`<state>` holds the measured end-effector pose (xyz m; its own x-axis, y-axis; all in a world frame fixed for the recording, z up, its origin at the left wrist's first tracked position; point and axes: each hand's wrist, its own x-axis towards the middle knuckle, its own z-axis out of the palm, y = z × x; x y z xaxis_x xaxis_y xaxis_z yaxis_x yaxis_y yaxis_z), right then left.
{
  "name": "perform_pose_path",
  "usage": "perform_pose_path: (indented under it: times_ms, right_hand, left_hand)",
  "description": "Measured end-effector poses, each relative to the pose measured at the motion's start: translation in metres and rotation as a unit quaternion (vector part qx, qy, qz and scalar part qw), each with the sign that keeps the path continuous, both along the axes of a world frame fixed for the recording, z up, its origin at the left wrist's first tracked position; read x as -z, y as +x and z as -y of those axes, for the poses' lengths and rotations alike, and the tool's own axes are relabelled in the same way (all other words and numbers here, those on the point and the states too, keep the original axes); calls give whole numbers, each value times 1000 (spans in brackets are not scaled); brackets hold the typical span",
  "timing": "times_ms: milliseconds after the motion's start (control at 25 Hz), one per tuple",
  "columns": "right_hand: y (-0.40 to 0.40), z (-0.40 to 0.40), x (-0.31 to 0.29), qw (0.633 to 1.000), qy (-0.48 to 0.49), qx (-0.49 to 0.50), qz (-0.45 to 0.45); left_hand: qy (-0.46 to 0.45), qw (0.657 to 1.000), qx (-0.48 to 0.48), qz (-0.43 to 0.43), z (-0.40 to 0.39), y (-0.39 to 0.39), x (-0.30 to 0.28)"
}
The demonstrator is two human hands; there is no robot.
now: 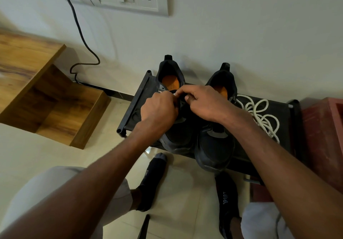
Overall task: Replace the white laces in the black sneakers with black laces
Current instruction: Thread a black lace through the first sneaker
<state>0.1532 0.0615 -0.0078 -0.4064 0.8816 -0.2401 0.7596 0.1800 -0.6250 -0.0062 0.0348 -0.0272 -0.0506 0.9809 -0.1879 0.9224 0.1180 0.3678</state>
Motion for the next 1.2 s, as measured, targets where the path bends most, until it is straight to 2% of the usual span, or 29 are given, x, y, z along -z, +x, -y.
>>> perform_pose_path:
  times_ms: [80, 160, 400, 560, 640, 840, 920, 1040, 1200]
  right_hand:
    - [2, 1, -3, 1000, -5, -1, 1]
    - [3, 1, -5, 1000, -6, -7, 3]
    - [1, 0, -6, 1000, -4, -8, -5]
    - [2, 1, -8, 999, -27, 8, -41]
    - [2, -1, -6, 999, -29, 10, -38]
    - [5, -2, -5, 999, -17, 18, -47]
    - [5, 0, -6, 999, -19, 35, -19]
    - [0, 3, 0, 997, 10, 16, 72]
    - [2, 3, -2, 998, 1, 65, 5]
  left_hand:
    - [-23, 998, 59, -23, -5, -4, -8]
    - [-56, 994, 99, -7, -10, -9, -16]
    - [-51, 996, 27, 69, -4, -4, -7]
    - [-15, 1000, 7, 23, -2, -5, -2]
    - [-28, 999, 7, 17, -3, -4, -2]
    - [-103, 985, -1, 137, -5, -1, -12]
    - [-90, 988, 25, 123, -6, -1, -14]
    - [-44, 993, 97, 46, -6, -5, -19]
    - [75, 992, 102, -17, -11, -19, -20]
